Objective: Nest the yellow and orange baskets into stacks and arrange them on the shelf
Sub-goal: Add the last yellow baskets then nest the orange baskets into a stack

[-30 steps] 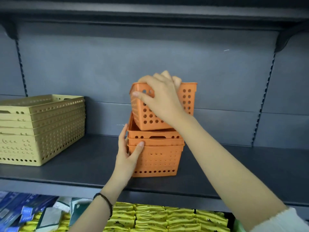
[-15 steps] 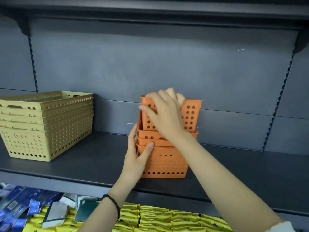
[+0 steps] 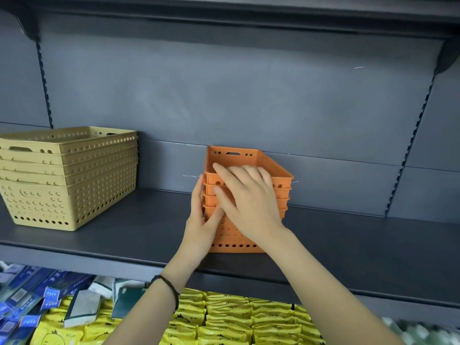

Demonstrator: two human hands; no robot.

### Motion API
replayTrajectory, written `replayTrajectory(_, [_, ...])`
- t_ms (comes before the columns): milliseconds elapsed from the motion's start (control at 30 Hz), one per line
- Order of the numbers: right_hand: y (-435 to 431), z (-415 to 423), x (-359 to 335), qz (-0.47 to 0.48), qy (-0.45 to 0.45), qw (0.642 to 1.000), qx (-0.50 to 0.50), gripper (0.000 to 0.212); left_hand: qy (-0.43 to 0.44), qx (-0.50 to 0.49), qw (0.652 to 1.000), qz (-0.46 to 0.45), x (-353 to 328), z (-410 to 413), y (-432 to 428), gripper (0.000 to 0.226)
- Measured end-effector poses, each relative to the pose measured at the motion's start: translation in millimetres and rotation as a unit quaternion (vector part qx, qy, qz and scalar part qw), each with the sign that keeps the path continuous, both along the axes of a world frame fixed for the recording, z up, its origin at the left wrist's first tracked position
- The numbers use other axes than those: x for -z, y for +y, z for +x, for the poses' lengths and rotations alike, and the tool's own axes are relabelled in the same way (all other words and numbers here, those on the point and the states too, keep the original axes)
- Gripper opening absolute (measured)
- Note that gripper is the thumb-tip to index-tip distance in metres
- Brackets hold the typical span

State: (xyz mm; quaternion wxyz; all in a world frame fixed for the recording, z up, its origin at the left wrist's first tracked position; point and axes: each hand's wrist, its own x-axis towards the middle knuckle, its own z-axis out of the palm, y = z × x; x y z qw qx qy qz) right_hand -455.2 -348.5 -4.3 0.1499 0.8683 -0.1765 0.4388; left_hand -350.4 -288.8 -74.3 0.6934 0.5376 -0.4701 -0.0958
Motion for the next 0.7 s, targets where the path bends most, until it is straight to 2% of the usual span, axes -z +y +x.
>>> replayTrajectory(133, [-2,-7,-5,0.043,0.032,0.998,-0.042,0.052,0.024,0.037,0.999,-0.005,-9,-2,8,0.063])
replayTrajectory(167, [-4,-11,-5,0.051,0.006,0.997,-0.055,0.052,0.046,0.051,0.998,-0.014,-13,-1,10,0.060])
replayTrajectory(233, [-13,-19,-1,0.076,-0.104,0.990,-0.053,0.048,0.083,0.057,0.994,-0.033,-22,2,15,0.054])
replayTrajectory(300, [-20,-27,6,0.153,-0.207,0.966,-0.022,0.052,0.093,0.047,0.994,-0.030,-34,4,20,0.058])
replayTrajectory(333, [-24,-28,11,0.201,-0.229,0.952,-0.008,0.057,0.088,0.050,0.995,-0.021,-38,4,22,0.063])
replayTrajectory(433, [-28,-27,24,0.322,-0.232,0.917,-0.029,0.066,0.081,0.087,0.993,-0.006,-44,-1,20,0.066])
replayTrajectory(500, [-28,-27,26,0.375,-0.245,0.890,-0.085,0.057,0.069,0.105,0.992,0.001,-41,-1,16,0.064])
replayTrajectory(700, [-13,-28,28,0.350,-0.190,0.916,-0.055,0.050,0.066,0.061,0.996,-0.004,-22,8,22,0.072])
